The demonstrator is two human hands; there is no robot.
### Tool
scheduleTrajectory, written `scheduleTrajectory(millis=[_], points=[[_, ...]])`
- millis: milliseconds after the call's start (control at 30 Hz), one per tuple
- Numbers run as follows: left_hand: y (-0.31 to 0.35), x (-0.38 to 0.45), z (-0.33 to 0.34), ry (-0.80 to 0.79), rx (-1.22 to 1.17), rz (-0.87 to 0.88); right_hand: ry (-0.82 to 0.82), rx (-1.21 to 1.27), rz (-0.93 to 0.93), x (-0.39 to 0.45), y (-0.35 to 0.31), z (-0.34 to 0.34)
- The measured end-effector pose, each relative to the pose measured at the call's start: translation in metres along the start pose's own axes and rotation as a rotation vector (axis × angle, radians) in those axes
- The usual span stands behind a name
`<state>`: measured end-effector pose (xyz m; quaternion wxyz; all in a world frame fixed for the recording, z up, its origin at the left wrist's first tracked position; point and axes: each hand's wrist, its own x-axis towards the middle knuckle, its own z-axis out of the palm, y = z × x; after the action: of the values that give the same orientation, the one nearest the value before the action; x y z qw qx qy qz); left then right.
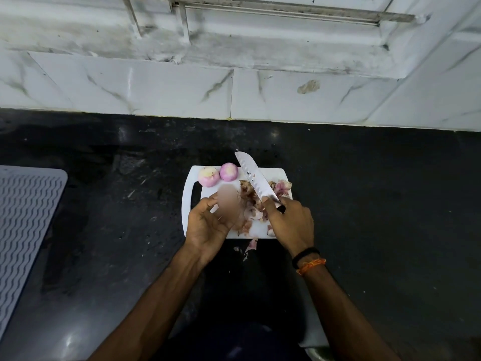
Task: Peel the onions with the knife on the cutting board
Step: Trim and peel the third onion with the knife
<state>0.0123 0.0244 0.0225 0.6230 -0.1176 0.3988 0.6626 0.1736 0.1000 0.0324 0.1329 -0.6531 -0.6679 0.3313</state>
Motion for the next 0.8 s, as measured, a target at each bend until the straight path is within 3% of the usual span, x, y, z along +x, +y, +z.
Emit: scheduleTrajectory(millis=[233,600,800], points=[[-0.0005,0.0011,-0.0019,0.006,-0.004,-0.011,0.08,-0.069,0.043,0.0002,-0.0004,-0.0044],[-0.0001,-0.0006,0.0025,-0.034,-0.028,-0.016,-0.024,-0.041,0.054,-0.0017,0.0012,-0.0045],[0.0019,-0.002,0.0037,-0.052,-0.021,-0.014,-0.082,0.095,0.104,0.0012,0.0039,-0.0007]])
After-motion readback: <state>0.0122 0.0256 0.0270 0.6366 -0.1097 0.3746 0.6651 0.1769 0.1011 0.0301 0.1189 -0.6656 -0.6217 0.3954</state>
